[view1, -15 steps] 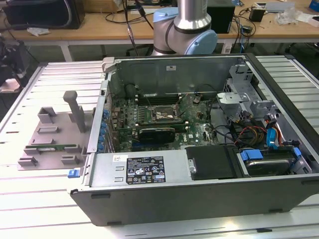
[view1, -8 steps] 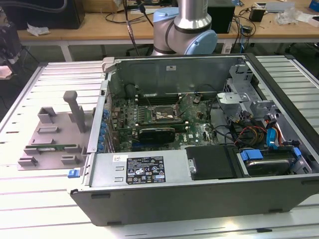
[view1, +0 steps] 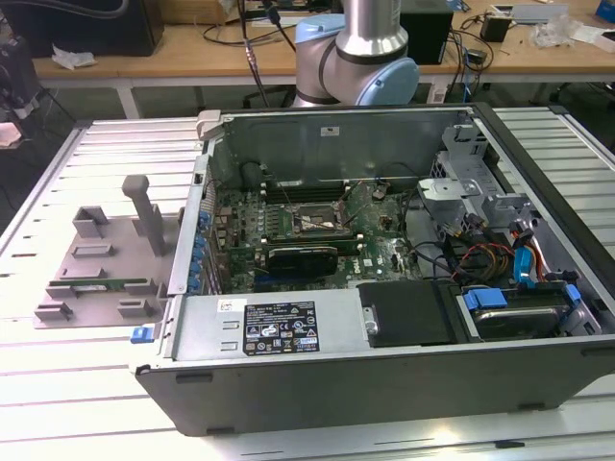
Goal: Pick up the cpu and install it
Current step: 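Pick up the cpu and move it towards the insertion slot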
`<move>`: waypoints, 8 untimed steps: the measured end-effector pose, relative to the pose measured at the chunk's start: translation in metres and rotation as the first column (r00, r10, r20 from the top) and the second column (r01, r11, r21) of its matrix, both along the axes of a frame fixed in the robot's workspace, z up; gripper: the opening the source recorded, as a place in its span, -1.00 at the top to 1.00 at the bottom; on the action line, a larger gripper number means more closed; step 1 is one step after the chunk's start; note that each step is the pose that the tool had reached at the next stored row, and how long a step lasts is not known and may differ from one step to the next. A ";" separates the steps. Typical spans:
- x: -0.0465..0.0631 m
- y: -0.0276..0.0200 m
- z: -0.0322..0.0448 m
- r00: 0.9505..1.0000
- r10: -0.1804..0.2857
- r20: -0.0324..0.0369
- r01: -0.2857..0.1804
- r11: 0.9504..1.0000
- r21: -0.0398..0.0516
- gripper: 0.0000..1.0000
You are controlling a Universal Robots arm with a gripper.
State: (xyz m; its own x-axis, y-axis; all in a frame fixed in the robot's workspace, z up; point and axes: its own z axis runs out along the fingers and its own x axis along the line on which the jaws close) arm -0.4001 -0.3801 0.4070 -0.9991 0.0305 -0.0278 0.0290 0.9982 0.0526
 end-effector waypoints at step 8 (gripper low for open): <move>0.016 -0.0002 0.0000 1.000 0.000 0.000 0.000 1.000 0.000 -0.09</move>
State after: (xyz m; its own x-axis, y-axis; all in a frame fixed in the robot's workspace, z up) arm -0.3836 -0.3802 0.4070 -0.9991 0.0306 -0.0278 0.0291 0.9982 0.0526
